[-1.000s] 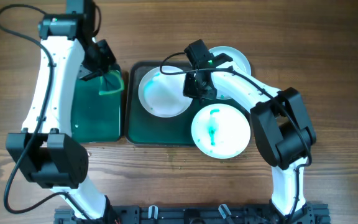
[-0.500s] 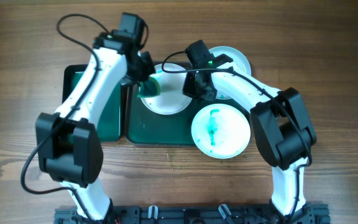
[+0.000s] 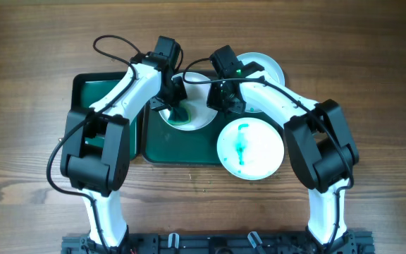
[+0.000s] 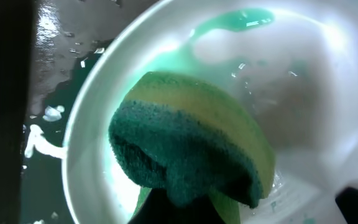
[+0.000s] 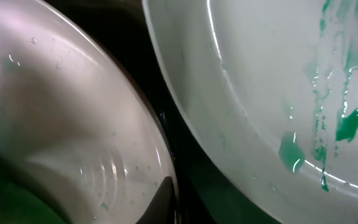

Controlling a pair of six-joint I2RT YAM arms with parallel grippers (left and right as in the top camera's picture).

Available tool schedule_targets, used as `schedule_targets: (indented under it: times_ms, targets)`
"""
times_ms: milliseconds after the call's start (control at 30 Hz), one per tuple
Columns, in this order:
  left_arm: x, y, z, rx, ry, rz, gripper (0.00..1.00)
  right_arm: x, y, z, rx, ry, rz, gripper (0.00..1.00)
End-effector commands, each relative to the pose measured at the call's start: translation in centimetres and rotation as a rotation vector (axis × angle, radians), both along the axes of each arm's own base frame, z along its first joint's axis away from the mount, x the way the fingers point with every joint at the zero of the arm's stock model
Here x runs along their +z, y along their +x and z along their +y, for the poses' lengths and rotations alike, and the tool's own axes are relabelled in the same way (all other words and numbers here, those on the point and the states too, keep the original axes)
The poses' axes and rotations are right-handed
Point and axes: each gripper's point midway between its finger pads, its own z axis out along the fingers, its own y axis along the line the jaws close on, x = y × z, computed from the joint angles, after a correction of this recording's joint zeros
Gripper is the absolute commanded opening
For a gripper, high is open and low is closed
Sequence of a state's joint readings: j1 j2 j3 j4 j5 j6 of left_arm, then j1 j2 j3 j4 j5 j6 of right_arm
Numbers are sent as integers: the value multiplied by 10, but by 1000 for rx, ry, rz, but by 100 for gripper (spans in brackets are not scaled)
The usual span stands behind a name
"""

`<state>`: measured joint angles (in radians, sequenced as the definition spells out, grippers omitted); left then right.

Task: Clean dirty plates on tray and stack at the side
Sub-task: 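Scrub the left plate with the sponge while the right gripper holds it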

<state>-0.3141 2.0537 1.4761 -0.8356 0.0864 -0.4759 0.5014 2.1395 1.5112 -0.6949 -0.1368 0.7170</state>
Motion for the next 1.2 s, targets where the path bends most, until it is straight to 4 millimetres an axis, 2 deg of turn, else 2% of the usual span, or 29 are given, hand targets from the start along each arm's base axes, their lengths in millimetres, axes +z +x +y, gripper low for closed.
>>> schedule_targets:
  times_ms: [0,33,100,267,333,400,433,500,533,600,667,733,833,867,900,933,967,1067,1167]
  targets:
    - [4,-15,-41,-259,-169,14,4,-22,-7,-18,-9,-81,26,4]
    - [8,-19,-53,-329,-233,10,4,-22,-7,-18,-8,-81,26,4]
    - [12,-21,-63,-384,-294,1,4,-22,-7,-18,-8,-80,25,4]
    - [13,-5,-60,-363,-273,-60,4,-22,-7,-18,-8,-81,25,4]
    - [7,11,-37,-247,-151,-87,4,-22,-7,-18,-7,-81,25,4]
    - [2,23,-3,-118,33,-116,4,-22,-7,-18,-7,-81,25,4]
    - [2,27,22,-39,166,-137,4,-22,-7,-18,-8,-81,25,4]
    - [6,27,55,66,340,-153,4,-22,-7,-18,-8,-81,24,4]
    - [8,24,66,100,395,-151,4,-22,-7,-18,-7,-81,24,4]
    - [8,18,73,116,436,-133,4,-22,-6,-17,-8,-79,22,4]
    - [6,10,71,101,429,-99,4,-22,-6,-17,-8,-79,21,4]
    - [1,1,54,38,352,-51,4,-22,-6,-17,-8,-79,21,4]
    - [-5,-13,0,-184,79,16,4,-22,-6,-17,-7,-79,21,4]
    - [-1,-21,-27,-298,-68,30,4,-22,-6,-17,-8,-79,22,4]
    - [4,-26,-44,-372,-171,31,4,-22,-6,-17,-8,-79,22,4]
    - [10,-31,-61,-432,-271,26,4,-22,-6,-17,-8,-79,22,4]
    - [13,-30,-68,-448,-312,14,4,-22,-6,-17,-8,-79,22,4]
    - [12,-14,-64,-434,-270,-46,4,-22,-6,-18,-7,-80,23,4]
    - [6,11,-43,-340,-117,-121,4,-22,-7,-18,0,-81,22,4]
